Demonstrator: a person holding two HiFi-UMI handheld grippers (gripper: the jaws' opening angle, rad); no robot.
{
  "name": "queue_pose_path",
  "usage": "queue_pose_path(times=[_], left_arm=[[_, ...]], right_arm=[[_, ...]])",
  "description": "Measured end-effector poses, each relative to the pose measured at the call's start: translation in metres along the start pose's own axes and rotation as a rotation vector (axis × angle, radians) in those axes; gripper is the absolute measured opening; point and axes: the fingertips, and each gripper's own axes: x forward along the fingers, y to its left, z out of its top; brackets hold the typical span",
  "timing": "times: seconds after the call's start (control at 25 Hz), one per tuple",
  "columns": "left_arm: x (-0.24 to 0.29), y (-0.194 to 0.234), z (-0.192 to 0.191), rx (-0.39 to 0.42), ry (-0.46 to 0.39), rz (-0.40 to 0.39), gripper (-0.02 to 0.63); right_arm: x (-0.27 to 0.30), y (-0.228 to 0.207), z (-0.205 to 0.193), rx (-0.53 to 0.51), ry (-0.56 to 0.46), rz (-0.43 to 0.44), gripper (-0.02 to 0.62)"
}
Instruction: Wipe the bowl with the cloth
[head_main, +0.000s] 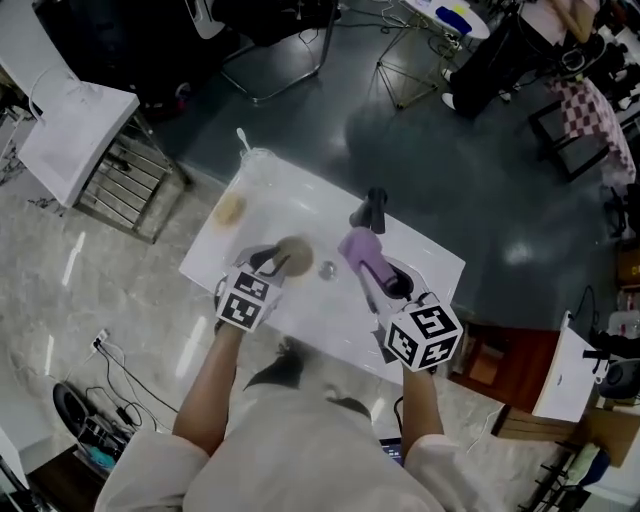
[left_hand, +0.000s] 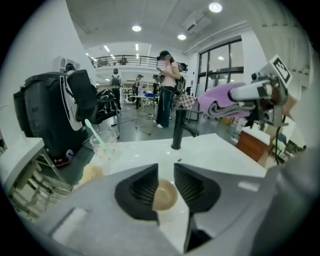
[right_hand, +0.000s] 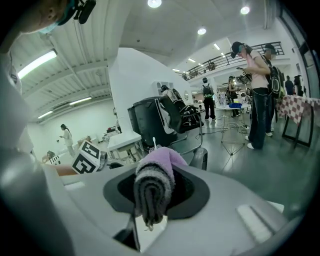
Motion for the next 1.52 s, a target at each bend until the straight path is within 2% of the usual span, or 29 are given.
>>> queue_pose_path(times=[0.4,0.68,0.96,1.16,1.52], left_arm=[[0.061,0.004,-0.032,0.041,0.134,-0.099,0.115],[0.106,-0.007,-0.078,0.069,0.303,-0.175,0.12],[0.139,-0.032,-0.108,0.123,0.432,-0.274,0.178],[0.157,-0.044,-0.129,0.179,0.522,-0.276,0.192],[0.179,-0.046,-0.154,0.274,0.658,-0.244,0.175]], right_arm=[[0.025,-0.022,-0.017,0.077,0.029,-0.059,0.103],[0.027,-0.036,-0.037,0.117,0.052,-0.093,0.103],[0.014,-0.057,-0.059,0.173,0.071,-0.146,0.103],[0.004,-0.069,-0.073,0.202,0.078,-0.165,0.103],[-0.015,-0.082,-0.097,0.248,0.083,-0.198,0.103]])
